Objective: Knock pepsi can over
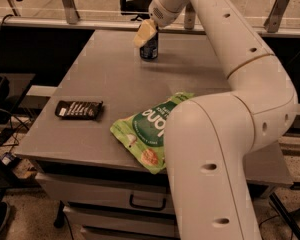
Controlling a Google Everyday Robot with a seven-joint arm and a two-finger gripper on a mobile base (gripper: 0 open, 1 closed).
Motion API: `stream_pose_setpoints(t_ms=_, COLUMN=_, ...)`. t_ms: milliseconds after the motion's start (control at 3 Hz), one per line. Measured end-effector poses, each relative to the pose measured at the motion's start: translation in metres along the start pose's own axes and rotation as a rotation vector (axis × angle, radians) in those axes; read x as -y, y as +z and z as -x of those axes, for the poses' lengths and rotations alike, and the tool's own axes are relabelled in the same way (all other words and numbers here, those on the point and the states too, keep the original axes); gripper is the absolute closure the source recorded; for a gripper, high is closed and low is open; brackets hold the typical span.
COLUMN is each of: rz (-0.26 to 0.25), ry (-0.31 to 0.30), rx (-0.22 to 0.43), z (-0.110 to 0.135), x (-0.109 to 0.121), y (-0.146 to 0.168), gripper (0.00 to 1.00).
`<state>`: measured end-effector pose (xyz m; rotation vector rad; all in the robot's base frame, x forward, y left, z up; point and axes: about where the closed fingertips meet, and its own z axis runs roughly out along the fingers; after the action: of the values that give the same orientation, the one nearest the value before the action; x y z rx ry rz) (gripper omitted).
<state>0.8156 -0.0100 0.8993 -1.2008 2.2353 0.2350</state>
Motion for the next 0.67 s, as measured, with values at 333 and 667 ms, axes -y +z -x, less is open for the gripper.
stream_pose_setpoints(t_ms=333, rz=-0.001, ry=-0.003, rx=0.0, z=-0.002, x=0.002, y=-0.002, gripper=0.54)
stream_pose_setpoints(t_ms=667, rz=-0.012, ry=-0.014, rx=0.004, z=-0.003, x=0.005, y=-0.014, gripper=0.76)
